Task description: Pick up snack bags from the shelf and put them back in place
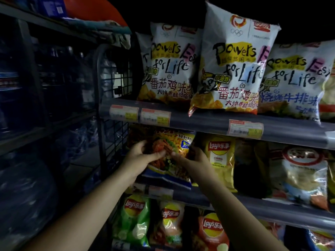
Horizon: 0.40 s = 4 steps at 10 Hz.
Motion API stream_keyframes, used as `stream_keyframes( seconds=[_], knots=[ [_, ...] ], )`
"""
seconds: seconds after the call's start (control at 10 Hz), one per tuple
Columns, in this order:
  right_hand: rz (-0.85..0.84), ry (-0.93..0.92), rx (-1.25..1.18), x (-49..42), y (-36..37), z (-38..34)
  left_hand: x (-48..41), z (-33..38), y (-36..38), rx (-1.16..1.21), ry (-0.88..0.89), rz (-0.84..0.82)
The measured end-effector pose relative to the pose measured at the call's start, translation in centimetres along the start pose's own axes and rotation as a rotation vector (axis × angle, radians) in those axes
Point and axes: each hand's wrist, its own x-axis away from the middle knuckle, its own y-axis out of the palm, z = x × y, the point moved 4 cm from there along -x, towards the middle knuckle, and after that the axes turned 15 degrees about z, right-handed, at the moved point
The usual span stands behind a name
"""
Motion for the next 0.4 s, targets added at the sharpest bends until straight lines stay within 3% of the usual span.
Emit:
stream_keyframes(
  seconds=[0.3,0.4],
  knots=[
    [0.125,-0.093,0.327,-1.2,1.1,2.7,-2.2,-3.5,0.7,-0.166,-0.003,-0.045],
    [0.357,-0.396,0.412,2.0,-0.5,1.9,-1.3,-3.5,0.4,-0.237,0.060,0.010]
  ],
)
